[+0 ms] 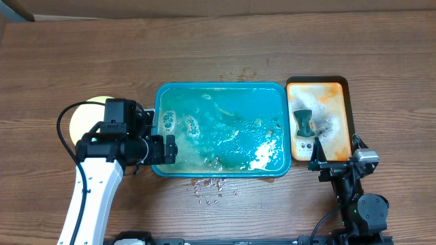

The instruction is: Clean dirty plates on tray and stack at the side

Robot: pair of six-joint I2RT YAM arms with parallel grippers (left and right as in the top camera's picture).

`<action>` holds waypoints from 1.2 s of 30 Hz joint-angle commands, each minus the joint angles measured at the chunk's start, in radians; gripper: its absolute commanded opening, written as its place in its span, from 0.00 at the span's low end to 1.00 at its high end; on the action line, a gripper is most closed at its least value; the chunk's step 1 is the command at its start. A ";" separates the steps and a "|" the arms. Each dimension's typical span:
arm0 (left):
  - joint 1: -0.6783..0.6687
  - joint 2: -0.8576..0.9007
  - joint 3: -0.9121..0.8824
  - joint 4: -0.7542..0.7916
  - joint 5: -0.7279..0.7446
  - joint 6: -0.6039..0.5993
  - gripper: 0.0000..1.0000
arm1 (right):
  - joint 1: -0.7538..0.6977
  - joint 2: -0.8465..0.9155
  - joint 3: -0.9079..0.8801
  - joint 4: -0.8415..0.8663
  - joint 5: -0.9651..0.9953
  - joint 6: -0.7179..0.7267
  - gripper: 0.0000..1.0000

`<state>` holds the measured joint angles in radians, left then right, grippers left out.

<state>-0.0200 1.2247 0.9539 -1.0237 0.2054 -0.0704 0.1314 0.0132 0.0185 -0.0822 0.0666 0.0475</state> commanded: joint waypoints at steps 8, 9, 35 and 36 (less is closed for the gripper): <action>-0.007 -0.024 -0.005 0.003 -0.006 0.023 1.00 | -0.003 -0.010 -0.011 0.005 0.000 -0.007 1.00; -0.007 -0.047 -0.005 0.004 -0.013 0.023 1.00 | -0.003 -0.010 -0.011 0.005 0.000 -0.007 1.00; 0.035 -1.091 -0.692 0.779 -0.082 0.053 1.00 | -0.003 -0.010 -0.011 0.005 0.000 -0.007 1.00; 0.035 -1.109 -0.716 0.816 -0.082 0.055 1.00 | -0.003 -0.010 -0.011 0.005 0.000 -0.007 1.00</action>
<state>0.0055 0.1585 0.2817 -0.2413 0.1265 -0.0406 0.1314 0.0128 0.0185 -0.0818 0.0662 0.0479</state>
